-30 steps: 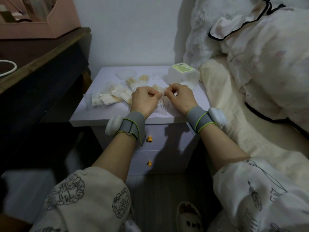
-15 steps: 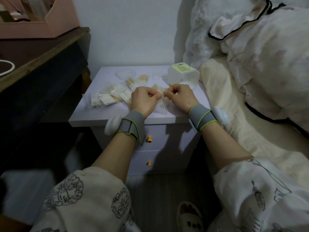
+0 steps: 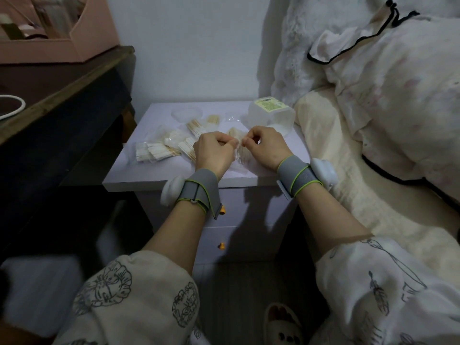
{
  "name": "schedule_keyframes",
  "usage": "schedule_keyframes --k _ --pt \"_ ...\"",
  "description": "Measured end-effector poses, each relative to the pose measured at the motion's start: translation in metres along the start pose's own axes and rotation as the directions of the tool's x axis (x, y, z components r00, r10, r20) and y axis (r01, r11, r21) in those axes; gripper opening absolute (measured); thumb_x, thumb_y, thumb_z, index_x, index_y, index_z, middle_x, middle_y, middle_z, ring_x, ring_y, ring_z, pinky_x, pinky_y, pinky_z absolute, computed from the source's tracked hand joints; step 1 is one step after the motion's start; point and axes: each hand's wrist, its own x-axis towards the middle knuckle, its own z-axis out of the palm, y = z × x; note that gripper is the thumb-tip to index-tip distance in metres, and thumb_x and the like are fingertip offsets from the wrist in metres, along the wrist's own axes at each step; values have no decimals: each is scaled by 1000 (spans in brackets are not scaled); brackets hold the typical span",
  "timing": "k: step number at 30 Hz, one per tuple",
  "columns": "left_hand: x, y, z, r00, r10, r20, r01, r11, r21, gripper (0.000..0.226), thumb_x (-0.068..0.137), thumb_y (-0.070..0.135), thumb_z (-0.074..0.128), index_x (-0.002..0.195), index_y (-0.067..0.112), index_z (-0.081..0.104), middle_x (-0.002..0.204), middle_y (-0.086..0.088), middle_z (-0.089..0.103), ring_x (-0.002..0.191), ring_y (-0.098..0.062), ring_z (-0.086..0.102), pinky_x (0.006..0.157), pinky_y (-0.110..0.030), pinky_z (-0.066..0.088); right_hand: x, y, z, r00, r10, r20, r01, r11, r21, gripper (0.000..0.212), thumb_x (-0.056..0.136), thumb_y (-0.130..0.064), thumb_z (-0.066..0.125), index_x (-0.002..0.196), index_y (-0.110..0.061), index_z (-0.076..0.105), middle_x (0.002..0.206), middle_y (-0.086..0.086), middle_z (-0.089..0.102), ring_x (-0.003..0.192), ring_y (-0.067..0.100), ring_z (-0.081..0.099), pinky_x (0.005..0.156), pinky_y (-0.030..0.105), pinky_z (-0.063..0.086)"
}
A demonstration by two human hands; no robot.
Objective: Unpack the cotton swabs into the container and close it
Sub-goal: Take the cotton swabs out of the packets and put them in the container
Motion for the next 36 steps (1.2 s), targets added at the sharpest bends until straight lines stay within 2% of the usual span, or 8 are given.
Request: schedule_keyframes --k 2,6,11,21,25,28,33,36 --pt "1 -1 -1 1000 6 27 -6 1000 5 10 85 9 63 88 6 71 78 -9 66 57 -11 58 48 -4 43 0 0 0 1000 5 16 -5 1000 14 11 90 -20 53 85 -15 62 96 9 63 98 26 55 88 34 43" --pt "7 -3 -1 992 49 113 -54 998 41 11 85 12 63 90 9 72 83 -11 69 76 -19 60 83 -30 54 -2 2 -3 998 55 -3 -54 984 168 10 88 -20 56 80 -17 60 80 0 56 84 14 48 76 23 35" --pt "7 -3 -1 981 73 179 -75 997 6 10 82 13 66 89 8 72 79 -7 67 79 -18 61 90 -37 53 -2 3 -6 994 102 24 -105 952 289 22 86 -21 59 65 -18 57 62 -8 49 58 5 43 58 17 36" --pt "5 -2 -2 987 85 139 -87 996 13 12 79 11 70 90 7 73 78 -4 67 77 -17 62 87 -34 54 -4 2 -6 994 107 15 -106 934 340 32 85 -12 60 56 -22 52 57 -6 47 53 5 39 57 16 35" --pt "3 1 -3 992 99 83 -102 994 39 11 82 14 66 87 9 74 72 -2 65 72 -16 59 82 -30 54 -5 0 -7 998 56 1 -54 969 241 29 87 -13 57 60 -22 50 64 -8 49 60 3 42 56 6 35" --pt "0 2 -2 994 103 43 -105 992 67 9 82 14 64 84 11 73 69 2 62 72 -14 58 75 -21 48 -5 -1 -6 999 30 -21 -26 983 184 33 88 -15 56 59 -24 44 78 2 52 74 15 45 60 21 32" --pt "7 8 -5 990 122 -67 -120 992 36 11 83 13 63 86 9 72 73 -1 63 76 -17 61 75 -23 49 -7 1 -5 1000 17 -2 -16 983 184 12 87 -14 57 75 -15 55 83 2 54 81 15 46 73 22 33" --pt "8 7 -8 975 210 -69 -202 974 100 11 85 11 62 89 5 71 82 -2 66 78 -14 57 75 -18 44 -8 3 -4 999 37 -35 -27 970 243 13 85 -15 59 72 -16 56 76 -1 53 79 15 47 76 24 37"
